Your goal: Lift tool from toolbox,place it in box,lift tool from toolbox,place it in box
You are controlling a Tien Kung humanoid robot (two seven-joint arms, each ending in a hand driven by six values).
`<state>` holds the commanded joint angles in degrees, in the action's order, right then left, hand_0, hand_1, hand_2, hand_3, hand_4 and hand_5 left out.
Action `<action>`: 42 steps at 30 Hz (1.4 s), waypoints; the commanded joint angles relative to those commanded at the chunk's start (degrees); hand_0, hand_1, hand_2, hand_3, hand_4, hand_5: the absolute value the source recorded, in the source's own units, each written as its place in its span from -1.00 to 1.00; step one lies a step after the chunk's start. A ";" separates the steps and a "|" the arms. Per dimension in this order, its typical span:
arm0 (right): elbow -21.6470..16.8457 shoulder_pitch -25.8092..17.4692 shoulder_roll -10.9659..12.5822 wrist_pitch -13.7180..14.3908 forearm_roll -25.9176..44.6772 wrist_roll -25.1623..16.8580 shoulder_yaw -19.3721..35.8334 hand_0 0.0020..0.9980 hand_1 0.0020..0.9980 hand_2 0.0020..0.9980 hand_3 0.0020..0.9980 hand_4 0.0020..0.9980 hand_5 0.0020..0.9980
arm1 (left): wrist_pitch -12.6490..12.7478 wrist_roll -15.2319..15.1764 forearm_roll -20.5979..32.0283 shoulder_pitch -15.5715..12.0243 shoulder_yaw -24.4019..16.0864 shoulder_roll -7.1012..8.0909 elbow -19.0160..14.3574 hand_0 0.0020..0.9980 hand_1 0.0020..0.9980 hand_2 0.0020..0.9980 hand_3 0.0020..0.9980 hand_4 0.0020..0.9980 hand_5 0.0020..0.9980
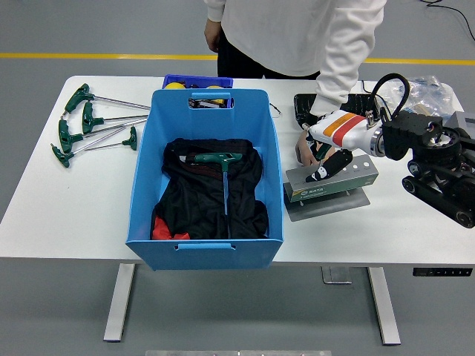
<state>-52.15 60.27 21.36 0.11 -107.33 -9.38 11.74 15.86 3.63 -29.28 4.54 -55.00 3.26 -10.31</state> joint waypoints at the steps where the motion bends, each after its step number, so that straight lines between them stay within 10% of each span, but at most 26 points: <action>1: 0.12 0.01 0.03 -0.20 -0.13 -0.01 -0.06 0.58 0.11 0.07 -0.32 0.99 0.36 | -0.02 -0.05 0.22 0.02 0.16 0.01 0.00 0.49 0.46 0.61 0.56 0.46 0.23; 31: 0.79 -0.06 1.19 -2.29 -2.40 -0.29 0.11 0.26 -0.39 -0.40 -0.52 1.00 0.45 | -0.13 -0.35 1.46 0.29 1.12 0.13 0.00 0.49 0.46 0.61 0.55 0.47 0.23; 32: 0.80 -0.06 1.18 -2.37 -2.42 -0.26 0.13 -0.24 -0.53 -0.50 -0.59 1.00 0.46 | -0.12 -0.35 1.48 0.30 1.14 0.14 0.00 0.49 0.46 0.61 0.55 0.47 0.23; 42: 0.93 0.12 0.96 -3.15 -2.19 0.08 0.54 -0.58 -0.68 -0.63 -0.69 0.99 0.48 | -0.10 -0.31 1.42 0.30 0.95 0.12 0.00 0.49 0.46 0.61 0.56 0.47 0.23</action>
<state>-51.22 60.39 22.32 -3.04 -109.52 -9.30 12.28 15.76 3.33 -27.86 4.83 -54.04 3.37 -10.31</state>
